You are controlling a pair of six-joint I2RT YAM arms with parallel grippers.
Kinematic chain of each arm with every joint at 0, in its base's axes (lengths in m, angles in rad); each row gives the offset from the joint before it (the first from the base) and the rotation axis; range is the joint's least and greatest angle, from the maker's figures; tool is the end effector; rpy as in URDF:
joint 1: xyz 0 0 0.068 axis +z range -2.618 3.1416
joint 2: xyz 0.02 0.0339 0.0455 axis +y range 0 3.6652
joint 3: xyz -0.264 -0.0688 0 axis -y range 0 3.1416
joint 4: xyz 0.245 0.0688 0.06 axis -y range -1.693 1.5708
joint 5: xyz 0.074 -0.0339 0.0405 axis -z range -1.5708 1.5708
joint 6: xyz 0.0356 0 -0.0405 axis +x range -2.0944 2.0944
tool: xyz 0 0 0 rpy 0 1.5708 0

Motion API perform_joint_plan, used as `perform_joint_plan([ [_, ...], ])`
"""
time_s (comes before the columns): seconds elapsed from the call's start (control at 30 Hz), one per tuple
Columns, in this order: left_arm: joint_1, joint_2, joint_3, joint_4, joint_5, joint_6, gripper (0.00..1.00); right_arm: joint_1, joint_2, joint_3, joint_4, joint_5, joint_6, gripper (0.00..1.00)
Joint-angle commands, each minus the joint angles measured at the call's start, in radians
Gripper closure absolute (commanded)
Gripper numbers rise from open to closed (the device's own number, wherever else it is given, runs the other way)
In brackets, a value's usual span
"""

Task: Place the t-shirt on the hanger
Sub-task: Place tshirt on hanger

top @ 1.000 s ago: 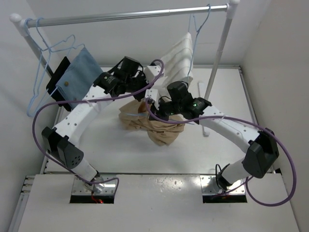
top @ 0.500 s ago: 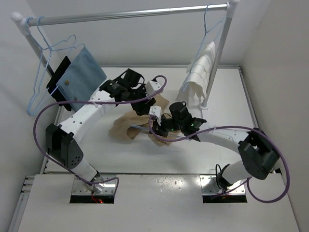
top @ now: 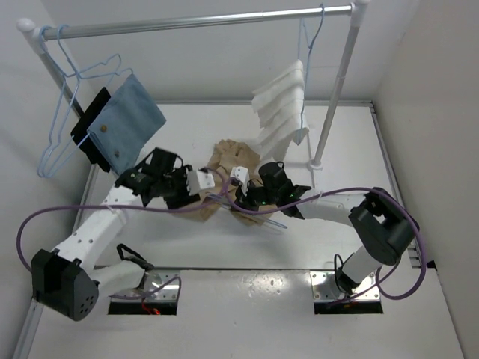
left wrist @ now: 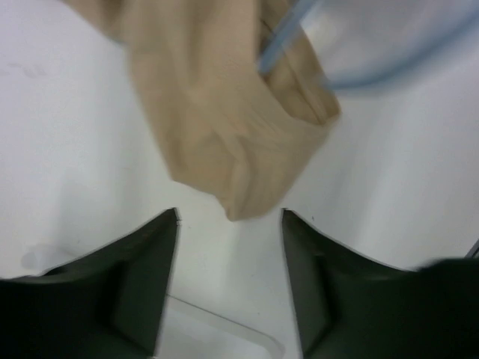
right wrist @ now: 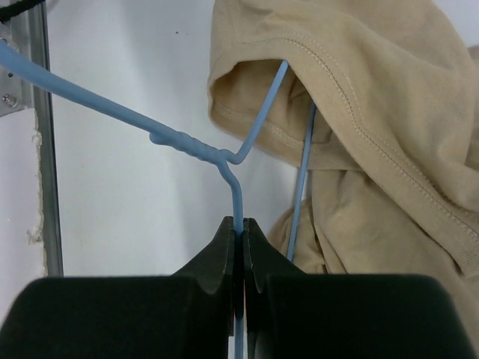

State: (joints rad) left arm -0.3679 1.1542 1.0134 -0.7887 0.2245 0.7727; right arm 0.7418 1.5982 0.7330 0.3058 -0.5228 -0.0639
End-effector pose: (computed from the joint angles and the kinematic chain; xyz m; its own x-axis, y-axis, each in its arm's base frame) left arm 0.2110 -0.0898 0.2928 -0.2039 0.8079 -0.5529 0.8620 0.4159 0.2899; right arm 0.2244 0.2297 0.1742 -0.3331 -0.3803 -0.8628 -0.9205 0.3292 0.2103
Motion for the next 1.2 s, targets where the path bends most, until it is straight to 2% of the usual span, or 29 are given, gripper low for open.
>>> perform_joint_plan([
  [0.0,-0.012,-0.068,-0.184,0.027,0.032,0.217,0.32,-0.002,-0.027,0.002,0.023,-0.005,-0.019,1.00],
  [0.13,-0.046,-0.079,-0.301,0.210,-0.010,0.218,0.19,-0.002,-0.047,0.002,-0.014,-0.005,-0.019,1.00],
  [0.17,-0.046,-0.044,-0.312,0.286,-0.045,0.208,0.19,-0.002,-0.058,0.002,-0.014,-0.005,-0.019,1.00],
  [0.27,-0.046,0.008,-0.323,0.379,-0.088,0.169,0.18,-0.002,-0.069,0.002,-0.027,0.004,-0.019,1.00],
  [0.57,-0.037,0.079,-0.409,0.489,-0.045,0.182,0.19,-0.002,-0.115,-0.035,0.001,0.033,0.015,1.00],
  [0.63,-0.010,0.079,-0.409,0.502,0.013,0.126,0.21,-0.002,-0.106,-0.026,-0.022,0.033,0.015,1.00],
  [0.73,0.095,0.003,-0.395,0.502,0.143,0.102,0.21,-0.002,-0.095,-0.015,-0.048,0.033,0.006,1.00],
  [0.77,0.118,-0.020,-0.412,0.502,0.236,0.115,0.19,-0.002,-0.083,-0.015,-0.048,0.024,0.006,1.00],
  [0.87,0.144,-0.068,-0.433,0.478,0.338,0.181,0.18,-0.002,-0.072,0.006,-0.059,0.024,0.006,1.00],
  [0.93,0.144,-0.054,-0.434,0.433,0.369,0.296,0.18,-0.002,-0.072,0.017,-0.059,0.024,0.006,1.00],
  [1.17,0.144,0.099,-0.443,0.398,0.302,0.421,0.20,-0.002,-0.081,0.017,-0.091,0.024,0.006,1.00],
])
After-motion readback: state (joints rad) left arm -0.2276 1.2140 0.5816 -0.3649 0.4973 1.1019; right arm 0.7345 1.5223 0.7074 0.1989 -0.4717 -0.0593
